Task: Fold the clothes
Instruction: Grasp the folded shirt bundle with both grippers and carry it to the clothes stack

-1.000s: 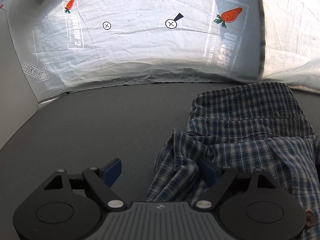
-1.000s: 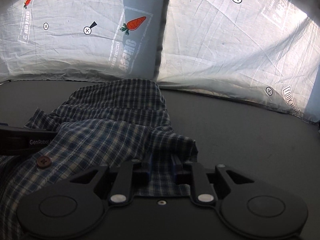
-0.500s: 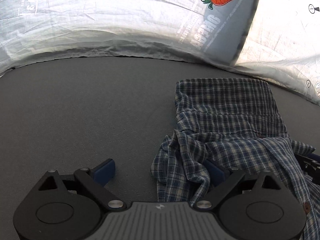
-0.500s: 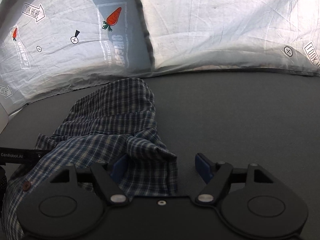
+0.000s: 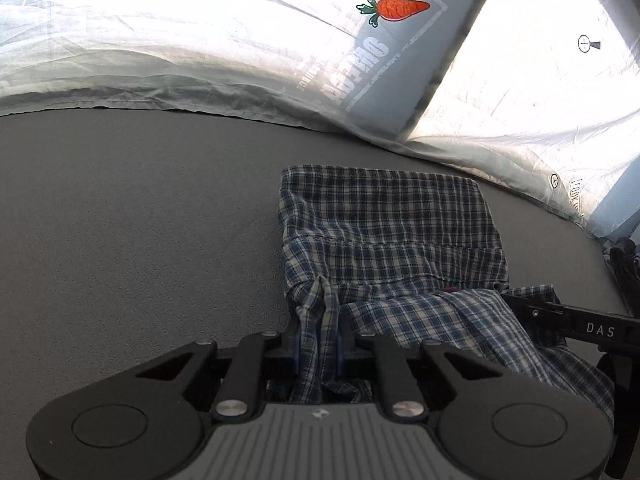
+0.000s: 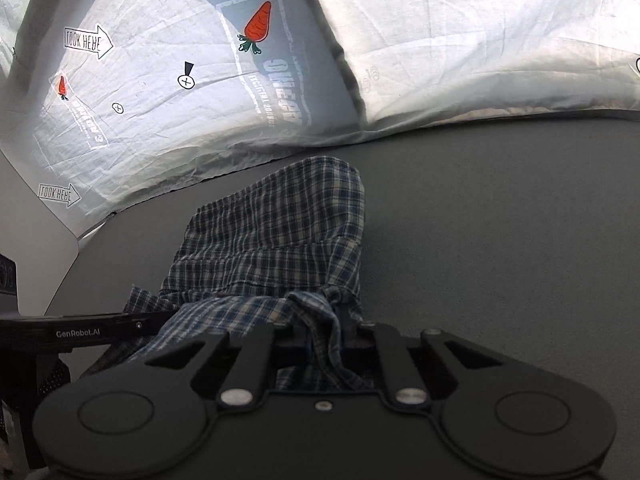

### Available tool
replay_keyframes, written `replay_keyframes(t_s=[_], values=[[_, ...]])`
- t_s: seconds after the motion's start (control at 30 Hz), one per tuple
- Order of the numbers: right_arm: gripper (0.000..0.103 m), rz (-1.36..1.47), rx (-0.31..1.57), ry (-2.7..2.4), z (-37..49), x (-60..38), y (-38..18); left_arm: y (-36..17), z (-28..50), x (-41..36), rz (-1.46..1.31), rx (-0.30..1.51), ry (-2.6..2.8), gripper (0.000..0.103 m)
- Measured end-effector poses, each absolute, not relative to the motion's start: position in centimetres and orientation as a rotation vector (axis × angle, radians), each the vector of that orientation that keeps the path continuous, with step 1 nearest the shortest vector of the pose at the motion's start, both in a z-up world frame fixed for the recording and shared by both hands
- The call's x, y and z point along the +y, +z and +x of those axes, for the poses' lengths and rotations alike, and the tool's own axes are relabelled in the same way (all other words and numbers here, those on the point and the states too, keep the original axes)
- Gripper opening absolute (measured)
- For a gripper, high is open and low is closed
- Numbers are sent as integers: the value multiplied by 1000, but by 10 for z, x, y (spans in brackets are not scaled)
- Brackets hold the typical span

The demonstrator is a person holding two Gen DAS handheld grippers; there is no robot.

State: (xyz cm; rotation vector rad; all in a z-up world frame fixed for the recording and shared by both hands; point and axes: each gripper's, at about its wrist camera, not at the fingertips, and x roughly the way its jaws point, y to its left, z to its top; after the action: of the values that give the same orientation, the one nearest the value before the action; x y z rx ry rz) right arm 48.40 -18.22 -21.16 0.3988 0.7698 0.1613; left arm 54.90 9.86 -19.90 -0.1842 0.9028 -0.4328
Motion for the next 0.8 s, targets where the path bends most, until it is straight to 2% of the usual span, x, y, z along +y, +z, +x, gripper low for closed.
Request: replay_keyframes(t_s=[0.13, 0.4, 0.8], values=[[7, 502, 702, 126, 463, -189, -184, -182, 533, 109, -260, 859, -416, 10], [6, 583, 495, 22, 389, -178, -113, -108, 481, 126, -306, 690, -478, 9], [6, 580, 229, -126, 279, -184, -25, -13, 418, 111, -372, 461, -716, 9]])
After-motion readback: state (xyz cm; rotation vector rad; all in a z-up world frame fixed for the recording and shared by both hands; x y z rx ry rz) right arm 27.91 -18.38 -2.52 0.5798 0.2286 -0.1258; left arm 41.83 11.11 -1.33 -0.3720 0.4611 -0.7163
